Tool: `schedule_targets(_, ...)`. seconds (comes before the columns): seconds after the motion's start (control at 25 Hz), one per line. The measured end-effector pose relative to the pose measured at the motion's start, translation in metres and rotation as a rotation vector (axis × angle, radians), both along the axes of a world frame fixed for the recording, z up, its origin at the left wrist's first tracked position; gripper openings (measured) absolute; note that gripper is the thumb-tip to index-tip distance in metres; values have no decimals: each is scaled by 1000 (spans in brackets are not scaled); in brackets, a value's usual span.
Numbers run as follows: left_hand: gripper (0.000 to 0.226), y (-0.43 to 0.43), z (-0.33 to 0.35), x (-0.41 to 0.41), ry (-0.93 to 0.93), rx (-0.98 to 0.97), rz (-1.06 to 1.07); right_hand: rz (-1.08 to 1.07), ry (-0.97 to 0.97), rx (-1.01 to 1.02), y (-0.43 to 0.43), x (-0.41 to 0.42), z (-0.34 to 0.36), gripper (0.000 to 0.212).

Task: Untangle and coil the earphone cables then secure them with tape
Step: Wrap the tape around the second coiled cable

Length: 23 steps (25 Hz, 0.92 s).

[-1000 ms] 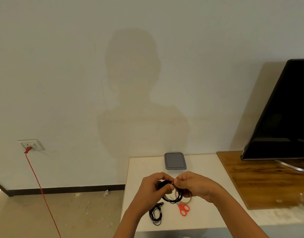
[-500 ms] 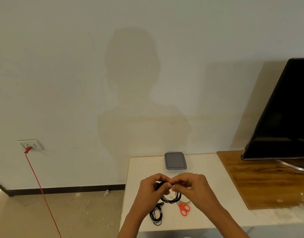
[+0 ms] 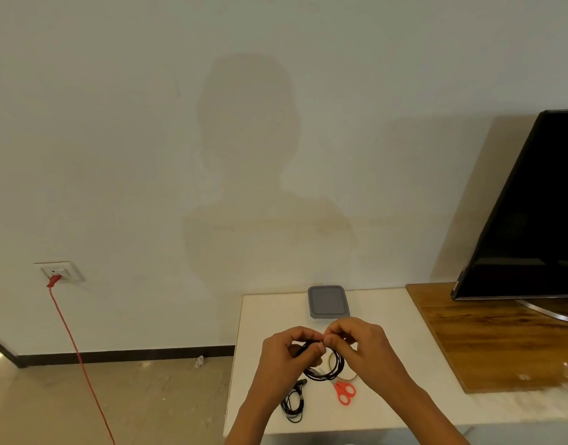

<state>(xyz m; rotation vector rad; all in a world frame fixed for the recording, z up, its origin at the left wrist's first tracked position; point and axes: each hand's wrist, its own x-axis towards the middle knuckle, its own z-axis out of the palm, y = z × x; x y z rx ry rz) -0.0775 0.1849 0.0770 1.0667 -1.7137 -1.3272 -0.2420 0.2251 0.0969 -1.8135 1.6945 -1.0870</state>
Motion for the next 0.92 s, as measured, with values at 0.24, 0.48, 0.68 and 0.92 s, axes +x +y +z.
schedule_targets(0.24, 12, 1, 6, 0, -62, -23, -43, -58, -82, 101, -1, -3, 6, 26)
schedule_targets(0.48, 18, 1, 7, -2, -63, -110, 31, -170, -209, 256, -5, 2, 8, 17)
schedule_targets(0.68, 17, 2, 10, -1, -100, -205, 8, -168, -622, 627, -9, -1, 14, 15)
schedule_targets(0.92, 23, 1, 10, -3, -95, -250, 49, -138, -706, 668, -14, 4, 12, 14)
